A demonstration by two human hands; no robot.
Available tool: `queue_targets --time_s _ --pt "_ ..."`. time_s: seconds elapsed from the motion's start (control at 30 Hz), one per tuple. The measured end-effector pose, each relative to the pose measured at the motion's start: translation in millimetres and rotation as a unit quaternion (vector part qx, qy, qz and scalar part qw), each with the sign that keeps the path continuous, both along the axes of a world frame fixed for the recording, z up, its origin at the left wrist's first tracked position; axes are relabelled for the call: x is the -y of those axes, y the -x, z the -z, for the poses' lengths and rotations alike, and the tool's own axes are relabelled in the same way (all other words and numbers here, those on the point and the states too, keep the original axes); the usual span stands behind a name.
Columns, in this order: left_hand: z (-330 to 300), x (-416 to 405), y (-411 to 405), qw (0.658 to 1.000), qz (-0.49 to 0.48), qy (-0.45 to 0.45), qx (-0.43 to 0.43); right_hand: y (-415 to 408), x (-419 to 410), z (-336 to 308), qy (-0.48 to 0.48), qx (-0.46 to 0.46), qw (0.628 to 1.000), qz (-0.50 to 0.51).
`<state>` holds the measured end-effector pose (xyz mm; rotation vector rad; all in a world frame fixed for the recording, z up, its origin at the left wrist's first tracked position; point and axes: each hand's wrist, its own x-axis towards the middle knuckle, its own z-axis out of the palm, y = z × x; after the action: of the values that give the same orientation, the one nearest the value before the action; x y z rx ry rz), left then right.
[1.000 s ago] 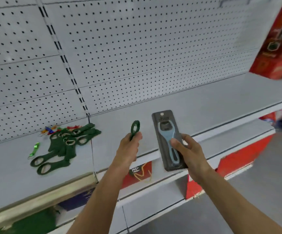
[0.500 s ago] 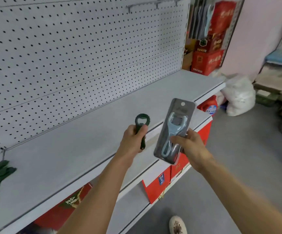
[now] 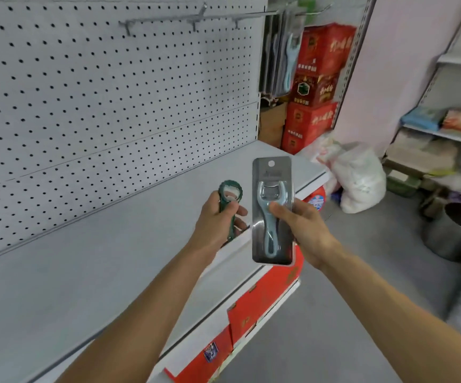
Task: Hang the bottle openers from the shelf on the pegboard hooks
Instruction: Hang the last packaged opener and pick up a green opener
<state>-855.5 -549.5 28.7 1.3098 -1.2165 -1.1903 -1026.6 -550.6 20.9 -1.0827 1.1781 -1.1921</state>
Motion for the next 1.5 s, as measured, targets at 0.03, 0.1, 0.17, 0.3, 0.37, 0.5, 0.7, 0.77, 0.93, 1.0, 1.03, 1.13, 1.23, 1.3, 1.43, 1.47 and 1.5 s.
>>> queue_targets --time_s 0.03,0.1,0.17,0.3,0.37,0.5,0.7,0.77,0.93,1.0,1.03,1.13,1.23,1.3,1.43,1.47,1.5 --pt "-3.5 9.2 6.2 1.000 -0.005 0.003 0.004 5.5 10.5 -1.9 0.004 0.001 1.000 -0.004" --pt "-9.2 25.0 17.0 1.000 -0.018 0.010 0.007 16.0 30.4 -4.6 0.011 0.011 1.000 -0.011" --pt "-13.0 39.3 27.3 0.999 -0.035 0.015 0.001 26.4 50.4 -6.7 0.015 0.026 0.999 -0.017" --pt "-18.1 64.2 49.0 0.996 -0.079 0.013 -0.028 50.6 90.4 -7.7 0.020 0.074 0.997 -0.022" --pt "-20.3 77.8 61.2 0.995 -0.093 0.016 -0.036 64.8 111.1 -9.8 0.022 0.089 0.995 -0.030" --pt "-28.4 107.7 93.6 0.989 -0.137 0.025 -0.042 94.6 154.0 -19.2 0.042 0.087 0.992 -0.088" --pt "-51.7 149.8 156.3 0.975 -0.206 0.050 -0.068 145.9 217.8 -46.8 0.087 0.047 0.981 -0.166" --pt "-60.9 161.9 173.8 0.970 -0.224 0.062 -0.072 159.1 236.2 -58.3 0.096 0.057 0.978 -0.176" --pt "-84.4 184.8 205.8 0.961 -0.252 0.099 -0.057 177.6 275.3 -87.3 0.118 0.080 0.974 -0.175" --pt "-95.1 191.9 213.2 0.958 -0.258 0.115 -0.045 180.7 287.9 -100.0 0.130 0.094 0.973 -0.166" --pt "-100.8 195.2 215.7 0.957 -0.260 0.125 -0.043 181.5 292.6 -107.3 0.137 0.100 0.971 -0.167" --pt "-118.1 203.9 220.0 0.953 -0.261 0.153 -0.037 183.4 303.3 -128.7 0.164 0.104 0.965 -0.174" --pt "-136.5 212.0 220.4 0.950 -0.258 0.176 -0.020 182.6 311.3 -149.2 0.193 0.107 0.959 -0.178" --pt "-149.2 216.7 219.4 0.946 -0.261 0.192 -0.012 179.9 314.3 -162.3 0.199 0.118 0.956 -0.180" --pt "-168.7 222.2 218.0 0.942 -0.263 0.208 -0.008 174.9 320.7 -178.2 0.216 0.118 0.953 -0.174" --pt "-171.4 222.7 217.7 0.942 -0.262 0.209 -0.003 174.1 322.0 -180.0 0.214 0.118 0.954 -0.175" --pt "-173.1 223.0 217.2 0.942 -0.260 0.211 0.003 173.3 323.7 -180.9 0.210 0.120 0.954 -0.175"
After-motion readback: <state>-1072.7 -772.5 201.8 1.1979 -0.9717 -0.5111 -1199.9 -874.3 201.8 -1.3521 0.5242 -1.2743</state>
